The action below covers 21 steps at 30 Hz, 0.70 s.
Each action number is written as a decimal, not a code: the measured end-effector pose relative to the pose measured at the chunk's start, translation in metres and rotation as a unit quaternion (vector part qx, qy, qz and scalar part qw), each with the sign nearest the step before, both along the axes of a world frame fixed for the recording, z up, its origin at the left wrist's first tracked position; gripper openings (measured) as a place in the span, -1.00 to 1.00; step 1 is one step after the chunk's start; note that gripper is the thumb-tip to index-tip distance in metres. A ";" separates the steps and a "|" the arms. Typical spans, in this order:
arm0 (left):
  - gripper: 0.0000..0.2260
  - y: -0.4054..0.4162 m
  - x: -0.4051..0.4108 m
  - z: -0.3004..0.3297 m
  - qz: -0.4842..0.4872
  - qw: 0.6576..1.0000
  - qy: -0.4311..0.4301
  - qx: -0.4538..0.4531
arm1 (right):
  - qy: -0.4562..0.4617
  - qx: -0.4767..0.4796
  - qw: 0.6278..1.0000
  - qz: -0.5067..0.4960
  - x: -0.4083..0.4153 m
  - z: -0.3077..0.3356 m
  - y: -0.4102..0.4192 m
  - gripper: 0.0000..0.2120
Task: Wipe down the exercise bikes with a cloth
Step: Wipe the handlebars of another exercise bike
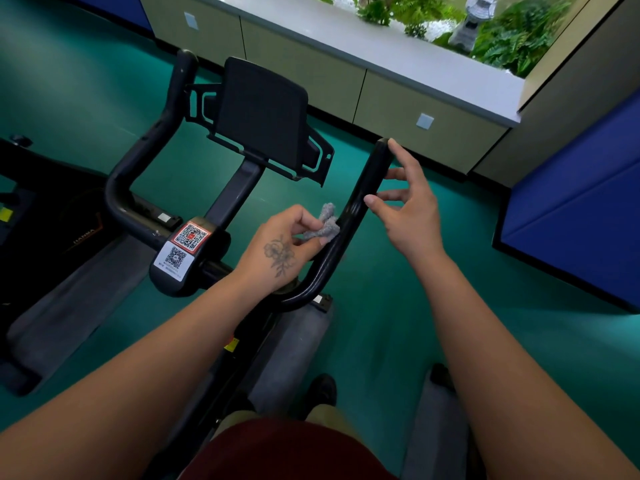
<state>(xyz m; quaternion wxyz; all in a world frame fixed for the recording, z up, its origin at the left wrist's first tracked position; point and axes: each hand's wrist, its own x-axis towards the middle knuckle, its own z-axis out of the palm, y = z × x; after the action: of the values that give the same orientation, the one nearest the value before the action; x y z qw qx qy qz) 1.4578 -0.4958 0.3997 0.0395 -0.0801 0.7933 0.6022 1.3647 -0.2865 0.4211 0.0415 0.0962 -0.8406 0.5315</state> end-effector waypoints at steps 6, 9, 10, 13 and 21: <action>-0.84 0.004 -0.001 0.005 0.004 1.000 0.006 -0.009 | -0.014 -0.015 1.000 0.011 -0.002 0.000 0.002 -0.15; -0.86 0.013 -0.020 0.012 0.003 1.000 0.017 0.008 | -0.018 -0.022 0.999 0.022 -0.008 -0.001 0.006 -0.15; -0.87 0.017 -0.024 0.013 0.003 1.000 0.022 0.006 | -0.018 -0.023 0.999 0.025 -0.010 -0.002 0.008 -0.15; -0.86 0.022 -0.029 0.012 0.013 1.000 0.024 0.005 | -0.021 -0.030 0.999 0.034 -0.016 -0.004 0.011 -0.15; -0.84 0.020 -0.025 0.010 0.016 1.000 0.008 -0.016 | -0.020 -0.049 0.998 0.043 -0.020 -0.007 0.013 -0.14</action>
<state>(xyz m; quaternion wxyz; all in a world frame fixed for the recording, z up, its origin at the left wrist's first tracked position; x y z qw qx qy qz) 1.4324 -0.4762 0.4094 0.0224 -0.0885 0.8016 0.5908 1.3446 -0.2734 0.4145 0.0066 0.1200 -0.8093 0.5750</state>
